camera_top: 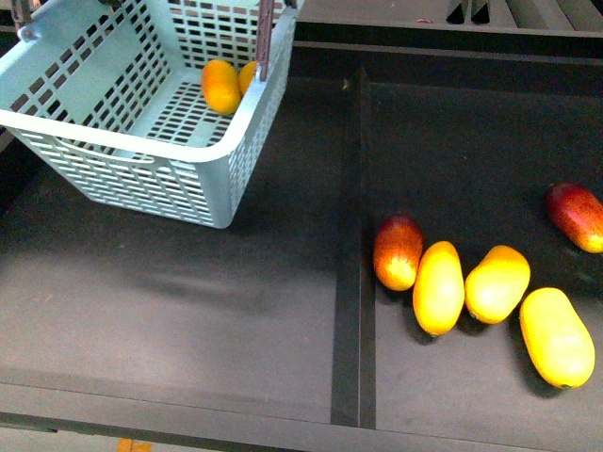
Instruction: Pick lemon and mango into basket
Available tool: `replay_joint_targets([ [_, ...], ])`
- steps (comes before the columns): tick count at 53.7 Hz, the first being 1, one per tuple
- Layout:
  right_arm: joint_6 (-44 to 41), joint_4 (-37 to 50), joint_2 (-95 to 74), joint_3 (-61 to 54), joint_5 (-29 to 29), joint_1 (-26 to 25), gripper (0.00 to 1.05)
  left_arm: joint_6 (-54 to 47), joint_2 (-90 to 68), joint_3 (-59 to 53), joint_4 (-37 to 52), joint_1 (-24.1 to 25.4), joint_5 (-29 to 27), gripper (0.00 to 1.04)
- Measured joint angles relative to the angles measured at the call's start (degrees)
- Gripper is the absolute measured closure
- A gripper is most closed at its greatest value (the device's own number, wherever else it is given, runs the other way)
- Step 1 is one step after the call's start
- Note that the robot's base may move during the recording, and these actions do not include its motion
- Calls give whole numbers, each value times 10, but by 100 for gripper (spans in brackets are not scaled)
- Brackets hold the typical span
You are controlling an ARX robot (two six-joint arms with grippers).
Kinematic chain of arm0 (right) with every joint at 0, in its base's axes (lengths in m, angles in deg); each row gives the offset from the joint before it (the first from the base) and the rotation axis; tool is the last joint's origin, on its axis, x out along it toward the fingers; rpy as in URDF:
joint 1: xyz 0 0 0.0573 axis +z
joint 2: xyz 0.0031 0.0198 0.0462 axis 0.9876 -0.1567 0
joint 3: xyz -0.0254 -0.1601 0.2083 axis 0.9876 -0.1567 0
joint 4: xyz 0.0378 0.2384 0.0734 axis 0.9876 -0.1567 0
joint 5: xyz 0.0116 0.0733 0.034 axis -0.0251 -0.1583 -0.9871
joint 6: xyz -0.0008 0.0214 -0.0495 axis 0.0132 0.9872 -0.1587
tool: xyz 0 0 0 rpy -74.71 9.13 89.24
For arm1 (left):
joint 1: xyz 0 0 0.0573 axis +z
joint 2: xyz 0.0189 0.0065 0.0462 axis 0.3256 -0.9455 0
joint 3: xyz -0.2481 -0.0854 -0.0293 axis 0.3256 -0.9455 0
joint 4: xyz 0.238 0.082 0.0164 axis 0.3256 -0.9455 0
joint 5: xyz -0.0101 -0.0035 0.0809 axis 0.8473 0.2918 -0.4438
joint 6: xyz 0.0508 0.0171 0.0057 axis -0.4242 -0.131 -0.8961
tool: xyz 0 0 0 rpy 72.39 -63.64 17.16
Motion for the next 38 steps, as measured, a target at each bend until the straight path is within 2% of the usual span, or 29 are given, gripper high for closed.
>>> replay_joint_targets([
  [5, 0, 0, 0, 0, 0, 0, 9, -1, -23, 25, -22, 5, 2, 99],
  [15, 0, 0, 0, 0, 0, 0, 9, -3, -48, 26, -45, 3, 42, 99],
  [31, 0, 0, 0, 0, 0, 0, 9, -5, -33, -18, -26, -6, 41, 98],
  [38, 0, 0, 0, 0, 0, 0, 9, -4, -1, -62, -15, -9, 31, 74],
])
